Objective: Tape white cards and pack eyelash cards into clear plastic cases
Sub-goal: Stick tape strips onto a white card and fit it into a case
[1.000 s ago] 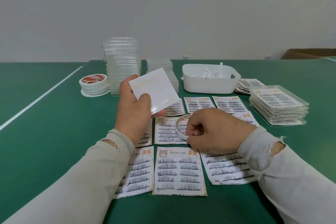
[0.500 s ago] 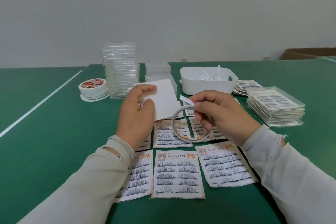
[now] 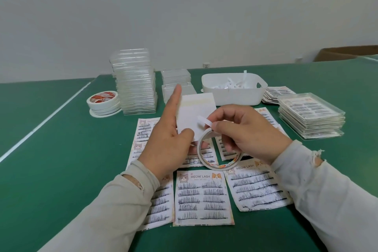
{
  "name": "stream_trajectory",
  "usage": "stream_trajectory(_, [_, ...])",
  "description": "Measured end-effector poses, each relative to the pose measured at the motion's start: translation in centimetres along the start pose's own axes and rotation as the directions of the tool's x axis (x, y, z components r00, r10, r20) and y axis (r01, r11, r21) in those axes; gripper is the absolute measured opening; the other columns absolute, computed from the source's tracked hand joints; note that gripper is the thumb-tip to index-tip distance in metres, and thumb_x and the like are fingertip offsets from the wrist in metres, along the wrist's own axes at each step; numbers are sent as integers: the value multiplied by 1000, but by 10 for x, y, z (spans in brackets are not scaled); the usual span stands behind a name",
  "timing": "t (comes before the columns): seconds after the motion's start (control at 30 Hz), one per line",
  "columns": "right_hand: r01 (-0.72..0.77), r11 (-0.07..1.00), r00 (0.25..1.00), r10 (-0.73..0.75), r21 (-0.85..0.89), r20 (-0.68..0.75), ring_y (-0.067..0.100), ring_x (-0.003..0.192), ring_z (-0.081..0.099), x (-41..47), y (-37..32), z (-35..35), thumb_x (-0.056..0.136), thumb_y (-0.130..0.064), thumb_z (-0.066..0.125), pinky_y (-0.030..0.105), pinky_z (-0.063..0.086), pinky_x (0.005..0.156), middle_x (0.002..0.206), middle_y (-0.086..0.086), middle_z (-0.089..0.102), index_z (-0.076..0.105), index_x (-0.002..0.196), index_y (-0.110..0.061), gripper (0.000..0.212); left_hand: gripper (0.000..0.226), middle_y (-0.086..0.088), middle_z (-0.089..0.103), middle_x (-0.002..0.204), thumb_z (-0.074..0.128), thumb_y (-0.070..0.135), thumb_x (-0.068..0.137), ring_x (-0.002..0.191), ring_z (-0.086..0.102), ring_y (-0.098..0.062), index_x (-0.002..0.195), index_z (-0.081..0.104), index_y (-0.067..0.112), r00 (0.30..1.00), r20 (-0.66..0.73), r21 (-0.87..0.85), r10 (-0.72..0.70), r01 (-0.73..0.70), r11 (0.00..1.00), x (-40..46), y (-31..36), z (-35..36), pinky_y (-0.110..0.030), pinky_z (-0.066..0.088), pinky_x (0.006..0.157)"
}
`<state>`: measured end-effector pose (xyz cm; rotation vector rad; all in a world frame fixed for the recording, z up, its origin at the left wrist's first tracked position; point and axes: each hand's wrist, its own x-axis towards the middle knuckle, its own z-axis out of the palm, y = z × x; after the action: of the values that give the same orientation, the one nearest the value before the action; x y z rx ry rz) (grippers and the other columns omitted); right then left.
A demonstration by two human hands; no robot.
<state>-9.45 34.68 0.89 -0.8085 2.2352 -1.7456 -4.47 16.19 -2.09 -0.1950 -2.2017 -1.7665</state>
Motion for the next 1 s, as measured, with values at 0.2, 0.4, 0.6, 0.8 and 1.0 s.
stream_trajectory(0.2, [19, 1000, 1000, -20, 18, 14, 12, 39, 52, 1, 1, 1, 96, 0, 63, 19, 41, 42, 58, -9, 64, 69, 92, -10, 13, 58, 11, 74, 87, 46, -4, 95, 59, 60, -6, 133, 40, 39, 996, -75, 50, -50, 54, 997, 1, -7, -2, -19, 47, 54])
stream_trajectory(0.4, [-6, 997, 1000, 5, 70, 17, 9, 35, 46, 0, -1, -7, 95, -4, 63, 15, 35, 38, 65, -6, 73, 70, 90, -5, 9, 46, 15, 69, 96, 56, -6, 94, 60, 57, 2, 114, 56, 36, 992, -126, 29, 11, -7, 1000, 2, -8, 4, -13, 47, 59])
stream_trajectory(0.6, [27, 1000, 1000, -27, 11, 0, 11, 35, 43, 0, -1, -9, 91, -8, 71, 16, 34, 38, 77, 11, 75, 75, 80, -11, 12, 53, 14, 76, 104, 60, -3, 95, 85, 74, -12, 126, 52, 39, 997, -83, -18, 4, -6, 1000, 1, -7, 7, -32, 61, 75])
stream_trajectory(0.8, [92, 972, 996, -90, -218, 19, -1, 39, 45, 0, 1, -5, 91, -6, 71, 9, 35, 45, 46, -16, 57, 74, 83, -6, 9, 44, 7, 76, 112, 59, -4, 96, 85, 75, -16, 117, 59, 34, 999, -40, -66, -4, 1, 998, 0, -6, 12, -34, 60, 69])
stream_trajectory(1.0, [118, 947, 992, -129, -300, -17, 2, 51, 49, -2, -2, -1, 88, -14, 74, 14, 40, 52, 63, 1, 70, 77, 77, -15, 11, 43, 7, 77, 108, 58, -2, 97, 82, 75, -14, 119, 59, 34, 1000, -8, -71, 17, -18, 997, 0, -6, 13, -35, 62, 72])
